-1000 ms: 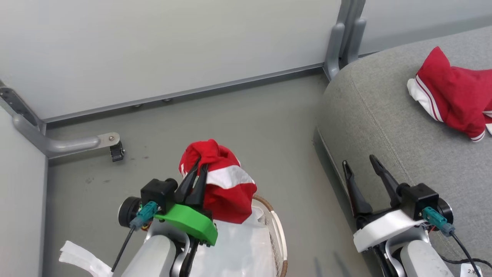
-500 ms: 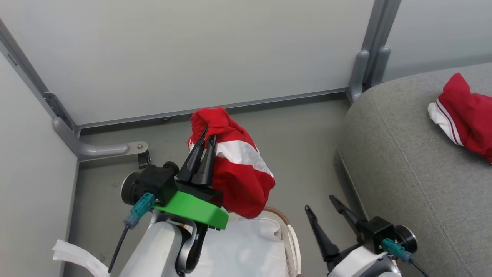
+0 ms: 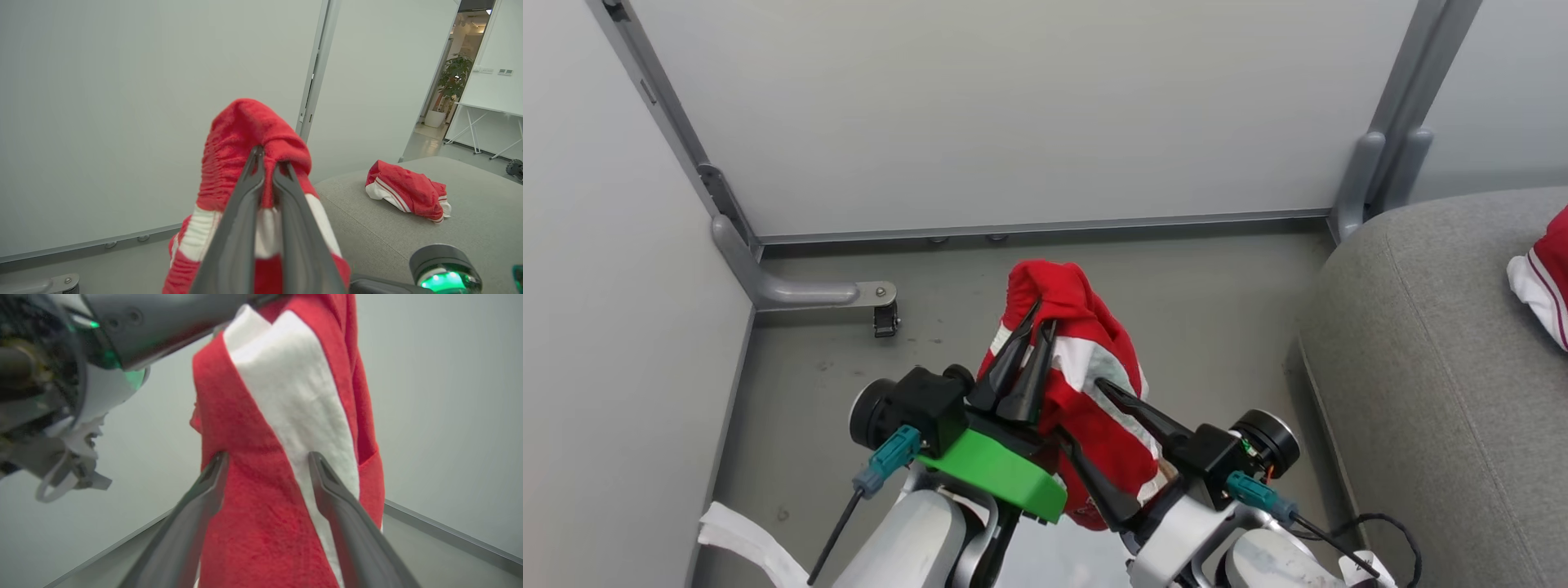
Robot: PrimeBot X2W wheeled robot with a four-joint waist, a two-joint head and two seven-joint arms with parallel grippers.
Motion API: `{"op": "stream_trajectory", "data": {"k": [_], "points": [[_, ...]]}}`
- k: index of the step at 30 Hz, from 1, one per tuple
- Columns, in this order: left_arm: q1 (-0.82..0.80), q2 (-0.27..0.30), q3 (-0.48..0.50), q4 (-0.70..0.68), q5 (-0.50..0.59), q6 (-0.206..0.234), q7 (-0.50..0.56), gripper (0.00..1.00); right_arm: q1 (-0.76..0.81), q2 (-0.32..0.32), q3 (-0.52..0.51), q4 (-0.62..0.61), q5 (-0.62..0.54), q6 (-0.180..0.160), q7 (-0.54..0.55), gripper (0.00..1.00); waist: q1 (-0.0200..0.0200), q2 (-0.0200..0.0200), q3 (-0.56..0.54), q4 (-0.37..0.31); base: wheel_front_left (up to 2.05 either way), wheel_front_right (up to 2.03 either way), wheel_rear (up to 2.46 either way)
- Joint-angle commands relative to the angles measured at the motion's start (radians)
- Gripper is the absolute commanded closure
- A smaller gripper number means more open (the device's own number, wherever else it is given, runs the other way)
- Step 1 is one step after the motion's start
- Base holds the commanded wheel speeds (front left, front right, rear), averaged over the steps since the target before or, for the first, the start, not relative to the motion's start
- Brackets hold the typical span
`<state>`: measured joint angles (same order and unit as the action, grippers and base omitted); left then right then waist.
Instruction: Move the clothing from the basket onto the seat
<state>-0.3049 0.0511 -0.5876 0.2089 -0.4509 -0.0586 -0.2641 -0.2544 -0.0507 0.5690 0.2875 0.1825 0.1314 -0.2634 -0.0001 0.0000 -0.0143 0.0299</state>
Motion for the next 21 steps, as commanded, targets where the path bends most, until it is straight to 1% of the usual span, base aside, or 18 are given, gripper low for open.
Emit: {"op": "stream_trajectory", "data": {"k": [1,9,10,11,12,17,21], "points": [[-0.020,0.000,-0.012,0.001,-0.016,0.009,0.000,1.00,-0.018,-0.003,0.003,0.005,0.010,-0.001,-0.002,0.00,0.0001,0.0000,0.003,0.018,0.00,0.00,0.00],[-0.036,0.000,-0.090,-0.009,-0.053,0.022,0.000,1.00,-0.075,-0.003,-0.013,0.044,0.003,-0.001,-0.002,0.00,0.0001,0.0000,0.008,0.049,0.00,0.00,0.00],[-0.038,0.000,-0.099,-0.010,-0.058,0.022,0.000,1.00,-0.079,-0.003,-0.012,0.051,0.005,-0.001,-0.002,0.12,0.0001,0.0000,0.008,0.052,0.00,0.00,0.00],[-0.040,0.000,-0.110,-0.012,-0.063,0.024,0.000,1.00,-0.087,-0.003,-0.014,0.057,0.008,-0.001,-0.002,0.58,0.0001,0.0000,0.009,0.057,0.00,0.00,0.00],[-0.040,0.000,-0.117,-0.014,-0.065,0.025,0.000,1.00,-0.092,-0.003,-0.012,0.062,0.012,-0.001,-0.002,1.00,0.0001,0.0000,0.009,0.060,0.00,0.00,0.00],[-0.043,0.000,-0.145,-0.013,-0.079,0.034,0.000,1.00,-0.105,-0.002,-0.008,0.079,0.042,-0.001,-0.002,1.00,0.0001,0.0000,0.015,0.069,0.00,0.00,0.00],[-0.042,0.000,-0.134,-0.007,-0.074,0.042,0.000,1.00,-0.095,-0.003,-0.018,0.078,0.060,-0.001,-0.002,1.00,0.0001,0.0000,0.018,0.052,0.00,0.00,0.00]]}}
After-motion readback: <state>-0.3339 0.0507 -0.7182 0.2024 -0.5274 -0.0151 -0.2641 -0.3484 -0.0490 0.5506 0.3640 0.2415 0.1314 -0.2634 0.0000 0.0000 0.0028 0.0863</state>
